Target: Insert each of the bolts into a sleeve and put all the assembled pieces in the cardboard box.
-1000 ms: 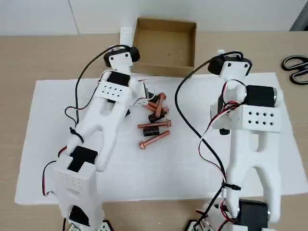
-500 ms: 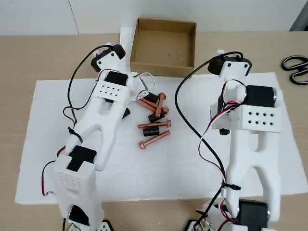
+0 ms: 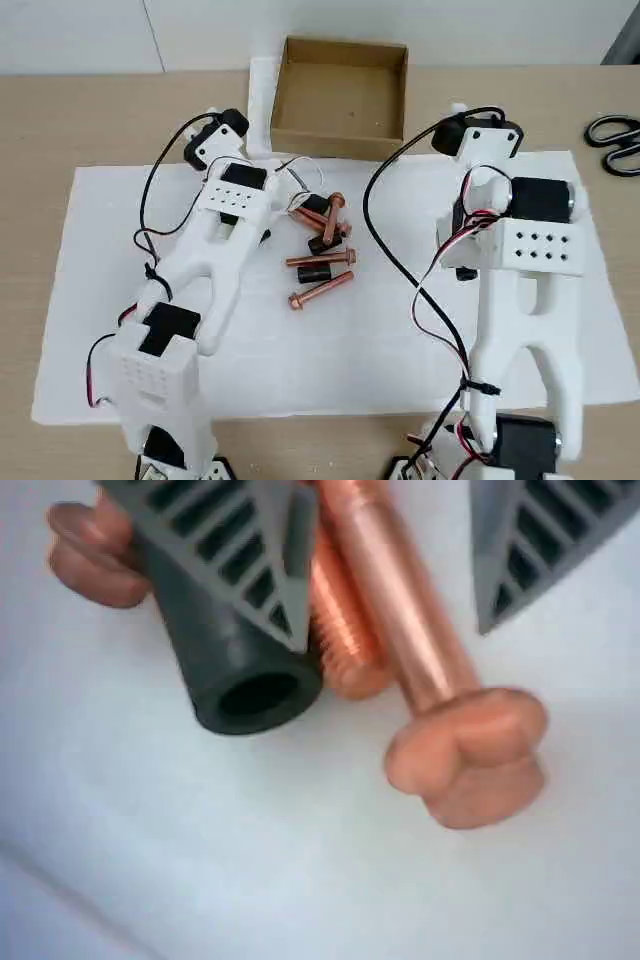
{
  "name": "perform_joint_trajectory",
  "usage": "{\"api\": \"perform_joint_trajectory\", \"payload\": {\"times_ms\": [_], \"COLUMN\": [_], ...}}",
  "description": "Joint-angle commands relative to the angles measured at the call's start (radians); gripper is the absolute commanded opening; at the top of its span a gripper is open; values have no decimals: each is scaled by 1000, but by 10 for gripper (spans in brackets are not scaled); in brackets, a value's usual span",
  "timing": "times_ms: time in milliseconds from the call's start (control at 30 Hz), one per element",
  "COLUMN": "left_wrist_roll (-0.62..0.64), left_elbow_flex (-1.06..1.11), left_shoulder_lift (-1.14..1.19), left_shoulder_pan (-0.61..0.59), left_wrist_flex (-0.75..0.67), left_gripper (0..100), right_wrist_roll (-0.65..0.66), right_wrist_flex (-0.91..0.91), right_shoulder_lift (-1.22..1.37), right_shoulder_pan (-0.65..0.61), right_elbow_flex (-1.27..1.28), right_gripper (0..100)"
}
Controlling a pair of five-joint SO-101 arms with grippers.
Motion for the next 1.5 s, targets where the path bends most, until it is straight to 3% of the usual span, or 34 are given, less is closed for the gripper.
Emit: {"api": "perform_joint_trajectory", "payload": {"times_ms": [0,500,667,967,1133,1467], "left_wrist_roll": [8,71,71,66,63,-97], "left_elbow_flex": [-4,-30,-31,-39,-105,-209], "left_shoulder_lift": [-5,87,87,84,14,-138], "left_shoulder_pan": [-6,-21,-20,8,28,26], "left_wrist_flex": [-20,-31,-31,-29,43,172], "left_gripper": [106,103,2,5,5,5], "right_wrist_roll": [-12,-14,-14,-14,-14,-14], "right_wrist_flex": [2,-2,-22,-22,-22,-22], "right_shoulder_lift": [-35,-35,-35,-35,-35,-35], "right_shoulder_pan": [8,8,8,8,8,8], "right_elbow_flex": [-55,-38,-14,-14,-14,-14], "right_gripper": [4,4,4,4,4,4]}}
